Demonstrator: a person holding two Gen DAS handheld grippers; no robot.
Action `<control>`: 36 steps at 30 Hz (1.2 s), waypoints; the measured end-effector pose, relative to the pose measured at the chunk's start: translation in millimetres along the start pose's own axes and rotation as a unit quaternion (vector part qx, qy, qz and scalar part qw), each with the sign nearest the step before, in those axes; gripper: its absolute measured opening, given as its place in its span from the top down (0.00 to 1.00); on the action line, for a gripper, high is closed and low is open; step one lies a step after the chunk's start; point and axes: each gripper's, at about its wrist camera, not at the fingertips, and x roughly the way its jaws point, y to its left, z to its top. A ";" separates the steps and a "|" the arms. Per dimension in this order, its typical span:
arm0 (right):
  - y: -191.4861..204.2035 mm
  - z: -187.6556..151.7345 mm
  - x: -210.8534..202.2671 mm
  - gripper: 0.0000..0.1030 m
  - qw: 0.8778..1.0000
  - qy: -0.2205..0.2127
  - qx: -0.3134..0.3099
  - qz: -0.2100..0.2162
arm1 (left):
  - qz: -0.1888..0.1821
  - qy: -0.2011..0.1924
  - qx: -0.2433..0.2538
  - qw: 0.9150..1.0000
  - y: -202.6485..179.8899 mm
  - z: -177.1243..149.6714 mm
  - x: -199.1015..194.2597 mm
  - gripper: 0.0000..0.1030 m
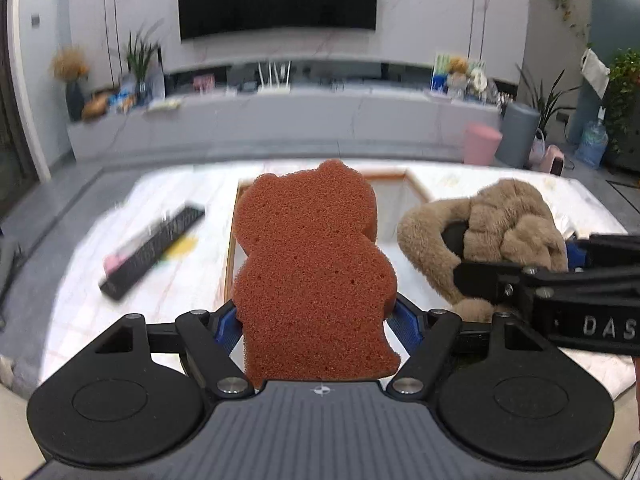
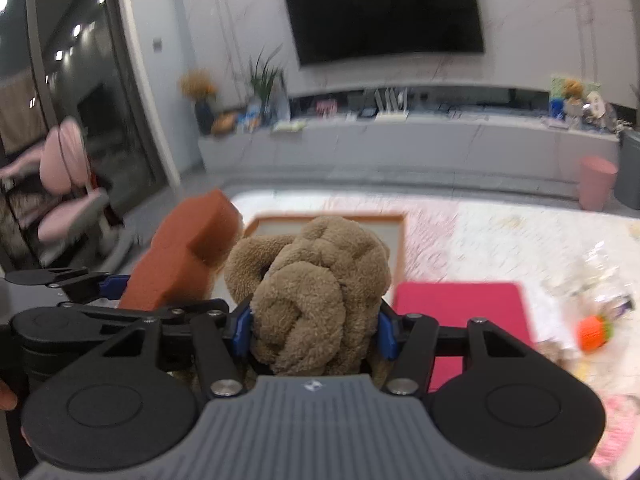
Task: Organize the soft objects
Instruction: 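Lift the bear sponge with the left tool while the right tool carries the plush toward the box, then open the left tool over the box while the right tool releases the plush inside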
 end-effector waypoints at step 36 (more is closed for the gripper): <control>37.4 -10.2 100.6 0.44 0.983 0.126 -0.128 -0.031 | 0.010 -0.014 -0.056 0.998 86.7 -17.5 -18.9 0.06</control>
